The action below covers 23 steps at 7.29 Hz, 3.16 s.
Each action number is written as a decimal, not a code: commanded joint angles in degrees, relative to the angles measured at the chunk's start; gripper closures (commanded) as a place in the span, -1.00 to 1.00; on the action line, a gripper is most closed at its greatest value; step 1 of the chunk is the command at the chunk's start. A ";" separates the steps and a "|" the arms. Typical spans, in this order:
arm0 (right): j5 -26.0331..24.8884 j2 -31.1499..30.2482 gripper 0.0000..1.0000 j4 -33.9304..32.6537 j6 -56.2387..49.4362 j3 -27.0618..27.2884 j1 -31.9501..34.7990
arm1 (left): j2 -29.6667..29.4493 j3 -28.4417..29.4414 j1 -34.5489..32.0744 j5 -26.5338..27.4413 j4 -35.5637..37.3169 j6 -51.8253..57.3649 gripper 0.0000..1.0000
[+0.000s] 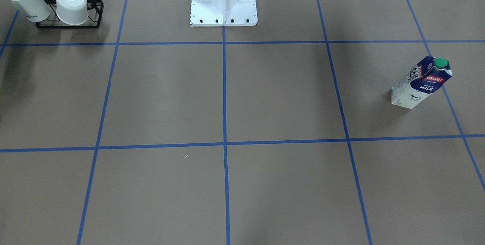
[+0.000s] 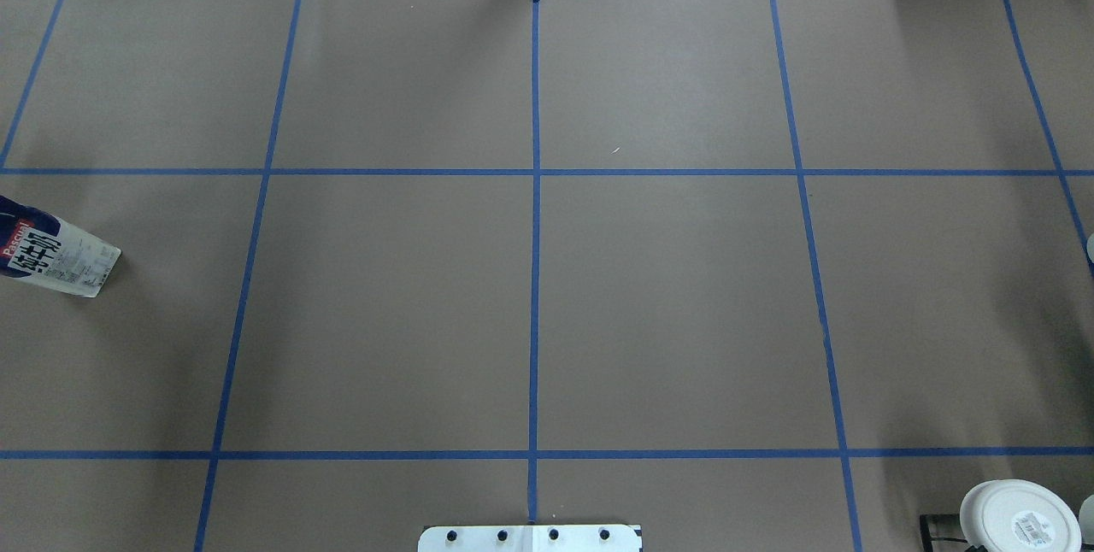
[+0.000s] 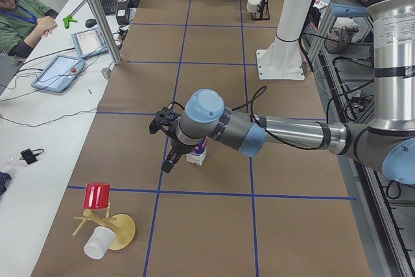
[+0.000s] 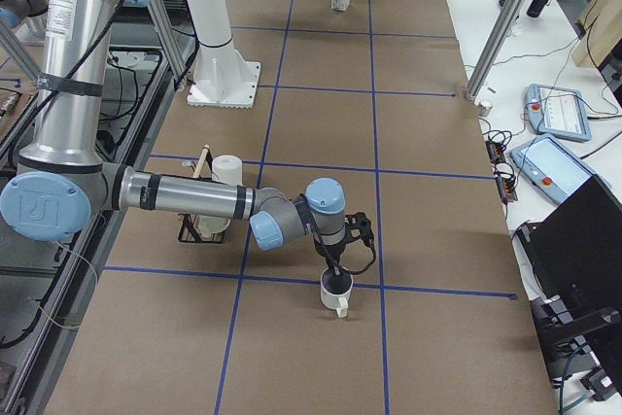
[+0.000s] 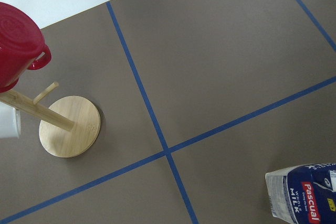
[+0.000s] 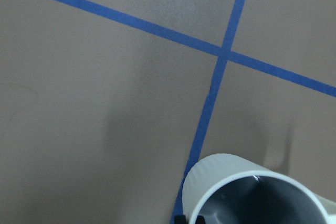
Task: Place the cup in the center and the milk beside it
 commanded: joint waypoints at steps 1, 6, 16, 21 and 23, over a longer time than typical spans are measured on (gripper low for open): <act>2.71 3.89 1.00 -0.52 -0.14 4.09 1.98 | 0.01 0.26 0.00 0.00 0.06 0.00 -0.97; 4.06 23.74 1.00 -6.12 22.55 5.43 -8.09 | 0.01 0.18 0.09 -0.09 -0.02 0.00 -0.97; -18.87 63.32 1.00 -43.77 70.17 -2.11 -44.84 | 0.01 1.76 0.18 0.00 0.06 0.18 -0.97; -23.36 64.20 1.00 -36.41 69.65 -6.07 -47.32 | -0.08 3.51 0.18 0.00 -2.39 0.00 -0.97; -23.46 64.47 0.67 -36.30 69.56 -7.58 -47.67 | -0.08 3.60 0.18 0.00 -2.40 0.00 -0.97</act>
